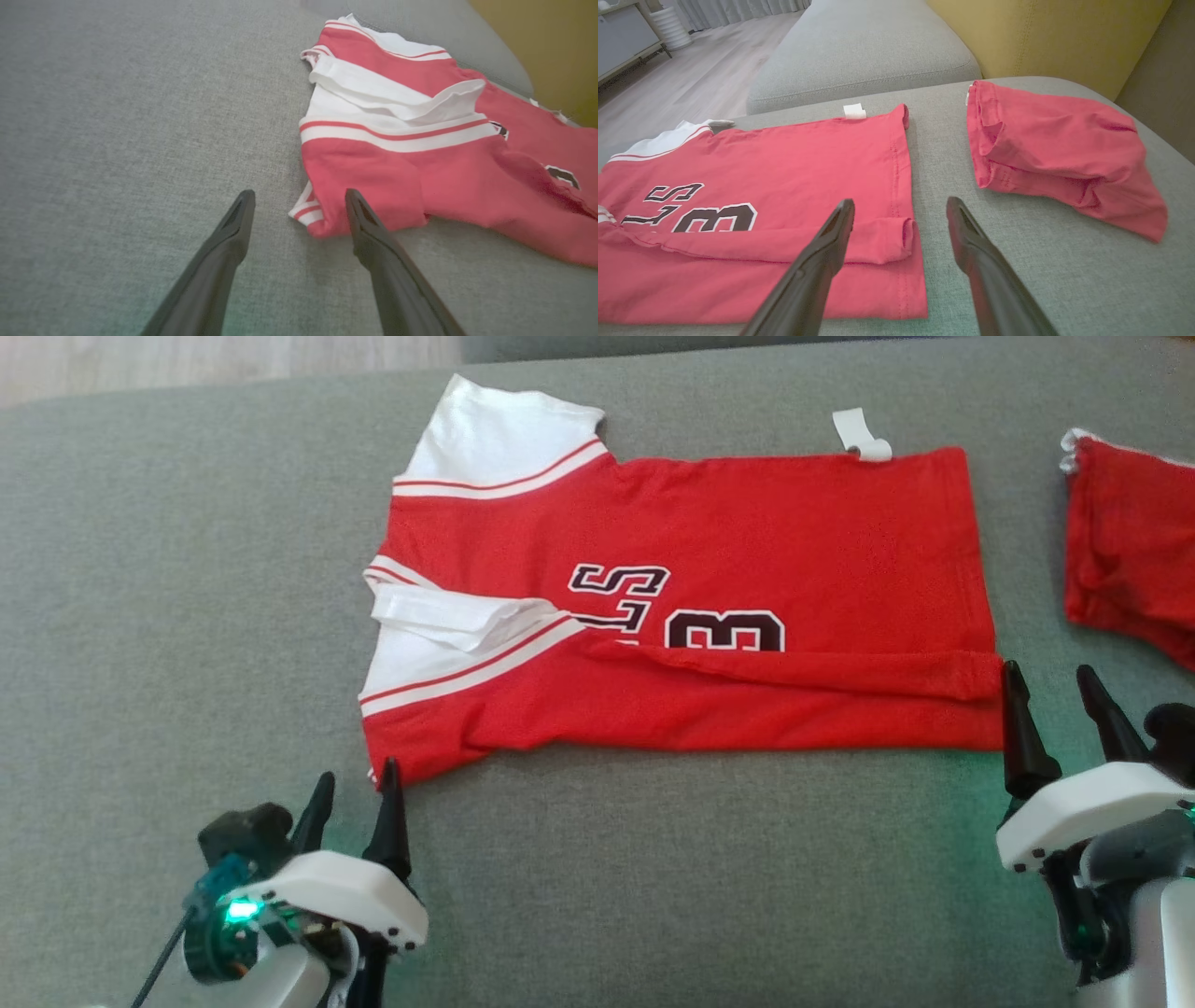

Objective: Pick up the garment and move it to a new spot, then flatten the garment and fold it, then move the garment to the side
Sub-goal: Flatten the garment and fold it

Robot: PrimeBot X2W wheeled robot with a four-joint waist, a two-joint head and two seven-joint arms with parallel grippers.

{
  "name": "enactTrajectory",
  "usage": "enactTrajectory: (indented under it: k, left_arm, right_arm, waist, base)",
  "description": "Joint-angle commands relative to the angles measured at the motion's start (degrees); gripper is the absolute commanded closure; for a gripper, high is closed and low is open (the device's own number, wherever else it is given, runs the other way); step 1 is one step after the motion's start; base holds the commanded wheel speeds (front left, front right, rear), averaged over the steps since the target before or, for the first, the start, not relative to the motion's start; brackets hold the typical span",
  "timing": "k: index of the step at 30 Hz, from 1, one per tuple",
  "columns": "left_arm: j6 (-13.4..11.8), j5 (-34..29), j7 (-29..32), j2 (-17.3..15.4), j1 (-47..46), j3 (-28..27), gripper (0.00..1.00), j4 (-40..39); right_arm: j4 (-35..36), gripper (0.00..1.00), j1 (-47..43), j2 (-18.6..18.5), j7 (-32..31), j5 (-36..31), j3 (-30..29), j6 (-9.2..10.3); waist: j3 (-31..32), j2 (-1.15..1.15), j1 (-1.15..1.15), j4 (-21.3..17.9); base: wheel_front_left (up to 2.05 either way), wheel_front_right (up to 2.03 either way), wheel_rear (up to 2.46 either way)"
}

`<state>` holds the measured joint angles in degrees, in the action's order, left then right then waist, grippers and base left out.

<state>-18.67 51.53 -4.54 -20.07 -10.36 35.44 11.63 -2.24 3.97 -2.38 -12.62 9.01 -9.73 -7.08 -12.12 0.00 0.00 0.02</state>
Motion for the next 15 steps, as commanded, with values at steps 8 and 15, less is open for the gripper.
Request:
enactTrajectory:
  k: [8, 15]
  left_arm:
    - [1.3, 1.5, 2.6, -0.2, -4.4, -1.1, 0.24, 1.8]
    - [2.9, 1.5, 3.6, 1.0, -5.9, 0.5, 1.00, 2.7]
  right_arm:
    - [-0.1, 0.00, 1.9, -0.5, -1.3, -0.2, 1.2, -0.41]
    - [-5.3, 0.00, 3.3, -0.5, -2.6, -0.3, 1.0, -0.41]
  waist:
    - [-2.3, 0.00, 0.00, -1.4]
    - [-3.2, 0.00, 0.00, -1.0]
  base:
    - [0.00, 0.00, 0.00]
    - [0.00, 0.00, 0.00]
